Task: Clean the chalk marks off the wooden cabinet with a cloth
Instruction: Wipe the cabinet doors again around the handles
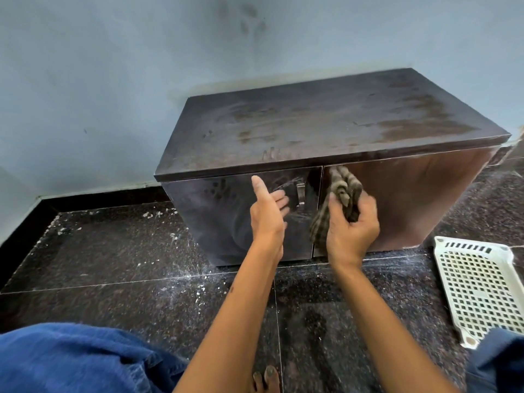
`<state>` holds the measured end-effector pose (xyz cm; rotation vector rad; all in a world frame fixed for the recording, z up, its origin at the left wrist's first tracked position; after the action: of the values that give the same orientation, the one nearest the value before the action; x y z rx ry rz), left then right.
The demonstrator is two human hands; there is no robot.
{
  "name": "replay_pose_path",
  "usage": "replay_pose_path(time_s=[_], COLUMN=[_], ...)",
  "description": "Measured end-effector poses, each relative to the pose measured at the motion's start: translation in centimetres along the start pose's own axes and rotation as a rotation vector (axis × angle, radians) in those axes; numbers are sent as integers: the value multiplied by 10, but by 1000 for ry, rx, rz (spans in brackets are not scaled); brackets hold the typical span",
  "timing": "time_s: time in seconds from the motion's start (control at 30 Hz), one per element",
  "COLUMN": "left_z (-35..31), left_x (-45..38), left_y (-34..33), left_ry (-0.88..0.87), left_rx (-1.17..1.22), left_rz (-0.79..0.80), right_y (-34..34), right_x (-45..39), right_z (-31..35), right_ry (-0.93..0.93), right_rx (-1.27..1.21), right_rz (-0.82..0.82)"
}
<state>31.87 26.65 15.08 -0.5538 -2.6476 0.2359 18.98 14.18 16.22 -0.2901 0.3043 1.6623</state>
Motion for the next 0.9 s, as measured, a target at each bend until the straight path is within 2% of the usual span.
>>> replay_pose_path(time_s=[0.07, 0.13, 0.23, 0.3, 0.37, 0.5, 0.57, 0.73, 0.83, 0.9], left_z=[-1, 1, 1, -3, -6, -9, -8, -10, -12, -14], left_x=[-8, -14, -16, -18, -25, -31, -32, -33, -34, -38], left_y=[14, 22, 26, 29, 33, 35, 35, 30, 29, 32], left_ry=[-28, -19, -20, -47, -75, -68, -65, -45, -35, -48], left_rx=[48, 96, 156, 187, 232, 318, 333, 349, 352, 334], left_rz=[-88, -121, -122, -106, -83, -19, -1, 18, -11, -34], right_y=[-10, -42, -85, -91, -84, -67, -72, -106, -101, -83], right_x=[0, 9, 31, 37, 35, 19, 21, 46, 41, 25], right_z=[40, 57, 41, 27, 20, 16, 22, 33, 34, 29], right_ry=[385, 686, 1043, 1194, 1237, 1021, 999, 1192, 1325, 1285], right_rx=[120, 268, 592, 709, 780, 765, 701, 744, 787, 819], right_rz=[-16, 79, 110, 80, 50, 0, -8, 80, 137, 99])
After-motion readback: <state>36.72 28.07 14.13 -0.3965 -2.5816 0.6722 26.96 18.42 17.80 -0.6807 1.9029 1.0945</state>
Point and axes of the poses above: each hand's wrist, its own x-axis away from the middle knuckle, its own y-axis out of the back of the hand, z = x × y, the point moved 9 cm from there along -x, towards the middle knuckle, and after that the axes turned 9 degrees about x, right-handed, at the moved point
